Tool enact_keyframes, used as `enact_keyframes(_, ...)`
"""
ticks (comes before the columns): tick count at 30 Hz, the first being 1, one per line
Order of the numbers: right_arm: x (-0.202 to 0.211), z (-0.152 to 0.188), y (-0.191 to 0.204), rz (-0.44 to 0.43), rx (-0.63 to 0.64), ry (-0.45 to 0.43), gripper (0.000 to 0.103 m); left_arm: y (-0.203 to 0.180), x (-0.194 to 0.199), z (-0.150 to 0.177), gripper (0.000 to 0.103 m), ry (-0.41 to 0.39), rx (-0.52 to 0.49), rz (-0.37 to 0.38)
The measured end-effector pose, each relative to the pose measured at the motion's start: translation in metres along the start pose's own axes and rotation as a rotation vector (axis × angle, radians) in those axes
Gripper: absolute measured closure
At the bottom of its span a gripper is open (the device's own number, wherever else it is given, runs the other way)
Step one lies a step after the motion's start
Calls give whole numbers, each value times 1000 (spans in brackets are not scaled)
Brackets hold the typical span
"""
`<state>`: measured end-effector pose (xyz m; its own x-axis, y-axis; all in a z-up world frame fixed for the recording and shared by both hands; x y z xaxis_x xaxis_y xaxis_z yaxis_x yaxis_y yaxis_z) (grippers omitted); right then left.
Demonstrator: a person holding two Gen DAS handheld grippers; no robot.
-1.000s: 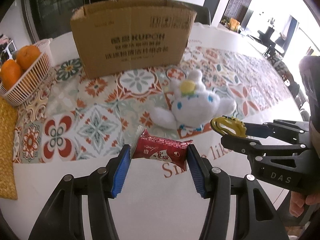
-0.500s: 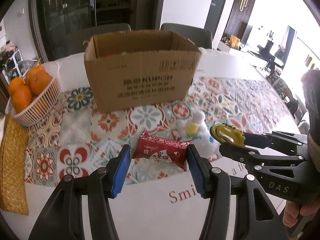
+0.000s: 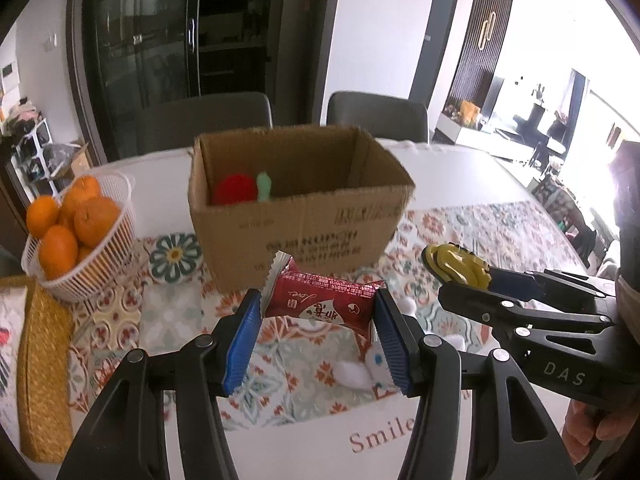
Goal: Organize soft objects
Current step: 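Carry the candy packet and minion toy into the box and release both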
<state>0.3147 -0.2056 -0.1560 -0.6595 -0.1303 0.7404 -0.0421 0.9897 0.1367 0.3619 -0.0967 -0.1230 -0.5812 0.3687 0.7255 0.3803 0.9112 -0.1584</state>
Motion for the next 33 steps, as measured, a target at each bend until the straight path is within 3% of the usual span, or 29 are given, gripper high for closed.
enact_keyframes(17,15,-66,13,-24,15,-113,62,11,10,-65,47,-104,-29,-24)
enact_keyframes(33,8,-126,12,-26,28,-168,62,28,-3,-114,47,-140,-61,-67)
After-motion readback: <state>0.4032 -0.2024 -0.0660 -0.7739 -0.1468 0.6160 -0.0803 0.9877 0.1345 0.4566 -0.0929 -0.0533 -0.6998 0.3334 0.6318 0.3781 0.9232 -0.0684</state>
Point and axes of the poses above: each gripper's, at about its wrist camera, not at the fingertips, and x roughly against the way its jaws point, y to its left, z to its underside, the point moved 9 cm from there along -x, roughly the way its jaws point, and after that the axes turned 4 degrees about z, right-handed, at the moved point
